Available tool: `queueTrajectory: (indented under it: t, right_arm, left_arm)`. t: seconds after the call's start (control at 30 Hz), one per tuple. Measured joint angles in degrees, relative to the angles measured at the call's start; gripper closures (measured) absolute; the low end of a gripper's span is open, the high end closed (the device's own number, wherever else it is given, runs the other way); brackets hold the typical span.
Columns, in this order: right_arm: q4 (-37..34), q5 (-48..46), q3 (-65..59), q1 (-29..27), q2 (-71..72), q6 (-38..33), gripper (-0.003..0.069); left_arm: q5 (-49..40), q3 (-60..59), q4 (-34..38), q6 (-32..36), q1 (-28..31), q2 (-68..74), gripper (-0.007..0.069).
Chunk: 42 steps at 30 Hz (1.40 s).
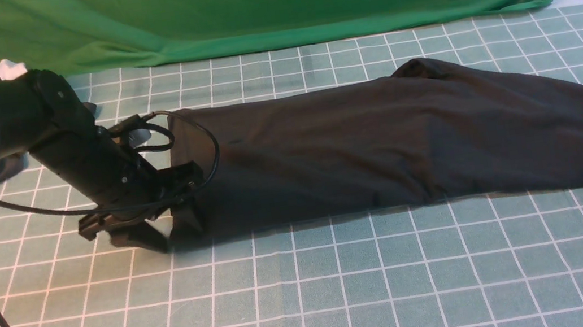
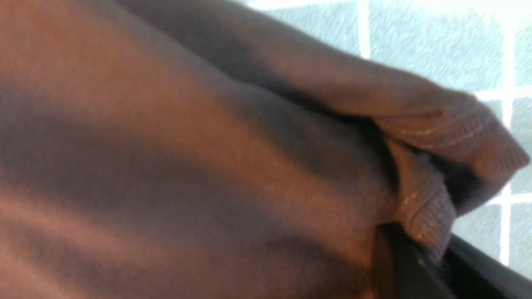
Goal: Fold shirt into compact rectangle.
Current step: 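Pull the folded dark garment lengthwise by its ends to straighten it flat on the table, then fold the right end of the dark garment over onto its left end with the right gripper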
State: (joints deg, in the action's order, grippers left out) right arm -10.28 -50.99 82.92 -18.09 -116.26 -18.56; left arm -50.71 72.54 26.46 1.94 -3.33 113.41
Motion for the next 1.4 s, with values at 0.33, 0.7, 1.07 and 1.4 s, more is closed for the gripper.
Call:
queueTrajectory:
  t: [0.33,0.7,1.07,1.4]
  right_arm:
    - [9.1,-7.8,-1.0,0.3,7.6,7.3,0.0615]
    - [15.1,-3.4,-18.2,-6.7,22.4,9.5,0.0615]
    - [21.2,-3.5,-19.0,-8.4,25.9,11.4,0.0615]
    - [27.8,-2.4,-18.6,-8.6,25.9,16.0,0.0615]
  left_arm:
    - [-6.3,-0.4,0.9,2.7,-0.3,-4.0,0.0609]
    - [-10.9,-14.6,0.0,-0.8,-17.3,-11.1,0.0599]
    - [-12.6,-14.3,-8.8,-5.8,-23.6,-12.1,0.0377]
    - [-18.5,0.8,-15.0,-5.7,-23.5,-12.1,0.0099]
